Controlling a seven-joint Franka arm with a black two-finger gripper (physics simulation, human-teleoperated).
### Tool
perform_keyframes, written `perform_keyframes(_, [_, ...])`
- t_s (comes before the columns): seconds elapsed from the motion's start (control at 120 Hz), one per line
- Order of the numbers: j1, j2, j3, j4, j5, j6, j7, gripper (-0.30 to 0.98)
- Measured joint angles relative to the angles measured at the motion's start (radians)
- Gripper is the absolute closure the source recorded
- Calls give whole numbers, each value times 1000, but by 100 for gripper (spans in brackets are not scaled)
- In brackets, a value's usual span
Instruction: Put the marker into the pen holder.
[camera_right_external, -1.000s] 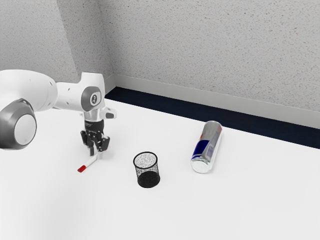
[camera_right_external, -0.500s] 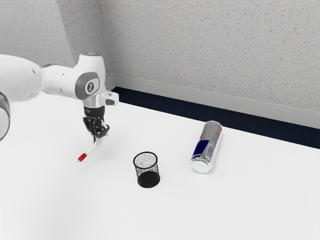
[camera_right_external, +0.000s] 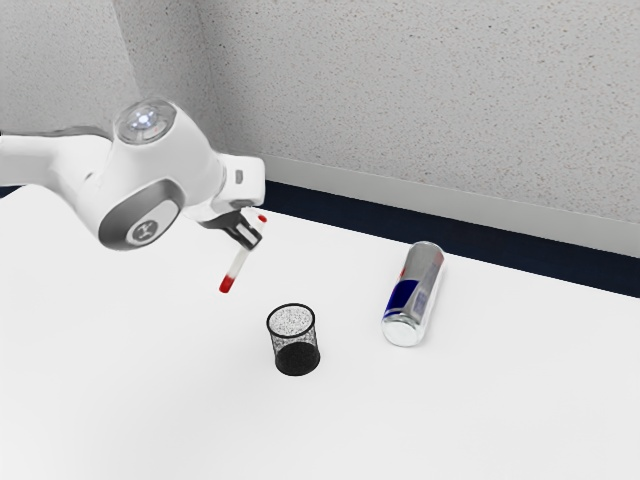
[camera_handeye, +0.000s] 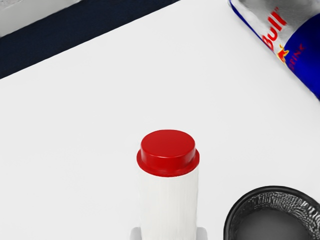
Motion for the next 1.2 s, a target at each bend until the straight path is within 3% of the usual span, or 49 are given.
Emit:
perform_keyframes(0.333, [1,-17,-83,-56,-1,83,-302,79])
perform_keyframes(0.525, [8,54,-85,-47,47,118,-411,79])
perform_keyframes(0.85, [13,146,-87,10,116,150,-522,79])
perform_keyframes(1.2, [33,166,-91,15,135,163,-568,79])
